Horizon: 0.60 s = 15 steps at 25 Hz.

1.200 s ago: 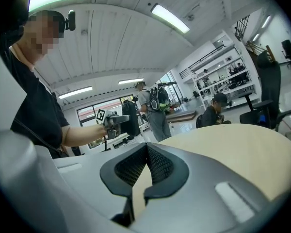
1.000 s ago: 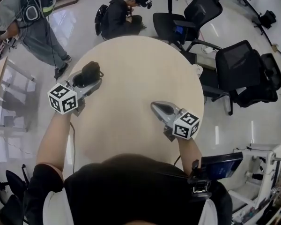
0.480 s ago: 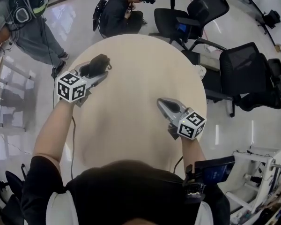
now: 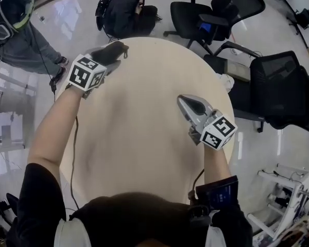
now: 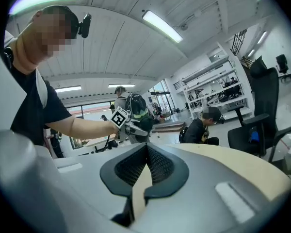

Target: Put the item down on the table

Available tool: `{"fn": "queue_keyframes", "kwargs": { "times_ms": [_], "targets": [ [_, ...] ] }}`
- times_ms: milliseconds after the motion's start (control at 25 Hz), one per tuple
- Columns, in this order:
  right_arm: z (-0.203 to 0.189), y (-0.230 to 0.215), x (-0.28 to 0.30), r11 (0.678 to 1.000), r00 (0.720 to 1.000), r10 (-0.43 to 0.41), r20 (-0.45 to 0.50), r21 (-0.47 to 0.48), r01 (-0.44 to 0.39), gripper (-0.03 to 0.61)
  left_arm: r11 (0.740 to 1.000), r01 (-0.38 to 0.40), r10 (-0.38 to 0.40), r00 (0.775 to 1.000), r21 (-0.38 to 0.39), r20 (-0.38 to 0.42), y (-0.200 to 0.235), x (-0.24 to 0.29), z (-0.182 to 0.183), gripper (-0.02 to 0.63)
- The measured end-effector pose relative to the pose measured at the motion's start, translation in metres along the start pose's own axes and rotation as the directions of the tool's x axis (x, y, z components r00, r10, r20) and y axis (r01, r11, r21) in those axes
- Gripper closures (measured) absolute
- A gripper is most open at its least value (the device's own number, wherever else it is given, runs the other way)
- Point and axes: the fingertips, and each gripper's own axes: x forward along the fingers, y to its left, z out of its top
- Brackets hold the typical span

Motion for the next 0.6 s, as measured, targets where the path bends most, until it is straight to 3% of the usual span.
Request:
{"fn": "queue_keyframes", "kwargs": {
  "times_ms": [240,440,600],
  "targets": [
    [-0.007,-0.051,0.034,1.0,1.0,0.006,0.028,-0.025,-0.005,0.565,0.99,-0.059,0.071,0.993,0.13,-0.09,0.03,0.091,0.015,0.313],
    [-0.033,-0.073,0.053,0.996,1.0,0.018,-0.003,-0.083,-0.018,0.565,0.969,-0.097,0.132,0.98,0.229,-0.146,0.046,0.178,0.017,0.313],
    [-0.039,-0.076,0.061,0.992,0.999,0.049,0.001,-0.118,-0.048,0.565,0.944,-0.154,0.219,0.954,0.293,-0.206,0.062,0.226,0.013,0.311]
  ]
}}
